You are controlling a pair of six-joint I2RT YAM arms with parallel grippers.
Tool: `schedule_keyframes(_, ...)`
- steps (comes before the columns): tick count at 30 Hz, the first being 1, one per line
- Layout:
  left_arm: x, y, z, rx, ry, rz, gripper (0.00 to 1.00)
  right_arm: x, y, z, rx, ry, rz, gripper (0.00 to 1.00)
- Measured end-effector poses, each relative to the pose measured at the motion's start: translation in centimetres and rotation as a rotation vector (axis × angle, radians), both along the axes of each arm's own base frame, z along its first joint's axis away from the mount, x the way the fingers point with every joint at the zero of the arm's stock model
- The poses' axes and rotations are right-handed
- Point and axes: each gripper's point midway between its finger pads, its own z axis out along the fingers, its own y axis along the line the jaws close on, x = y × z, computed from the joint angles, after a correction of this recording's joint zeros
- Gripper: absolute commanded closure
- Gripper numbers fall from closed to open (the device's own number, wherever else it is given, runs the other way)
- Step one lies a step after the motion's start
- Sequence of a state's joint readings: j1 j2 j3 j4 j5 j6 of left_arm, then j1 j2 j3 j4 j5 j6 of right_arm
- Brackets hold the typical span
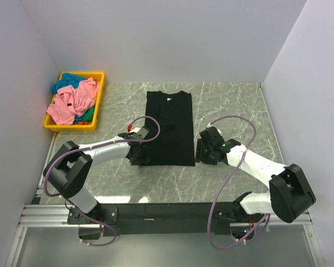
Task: Fold and stack the t-shirts
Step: Fold the tshirt
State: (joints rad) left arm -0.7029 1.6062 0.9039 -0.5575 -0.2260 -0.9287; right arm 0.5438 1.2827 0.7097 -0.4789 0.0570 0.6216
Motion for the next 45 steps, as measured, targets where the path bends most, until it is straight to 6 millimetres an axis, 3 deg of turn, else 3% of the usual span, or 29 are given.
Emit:
schedule_keyframes(3,0.1,-0.2,0.0,-0.007,-0.005,-0.002,0.64,-0.1,0.2,-0.6,-0.02,0.025,0.008,0.42)
schedule_keyframes(10,0.2,-1.2,-0.1,-0.051,-0.027,-0.012,0.98,0.5,0.9,-0.7,-0.033,0.041,0.009,0.42)
schedule_keyframes(11,0.2,-1.3,0.0,-0.056,-0.032,-0.011,0.99,0.6,1.1,-0.6,-0.032,0.04,0.01,0.42)
schedule_keyframes(38,-0.5,-1.6,0.1,-0.108,-0.073,-0.008,0.99,0.1,3.2,-3.6,-0.148,0.138,0.027,0.51)
schedule_keyframes(45,-0.8,-1.6,0.1,-0.116,-0.068,-0.008,0.99,0.1,3.6,-3.8,-0.153,0.138,0.022,0.64)
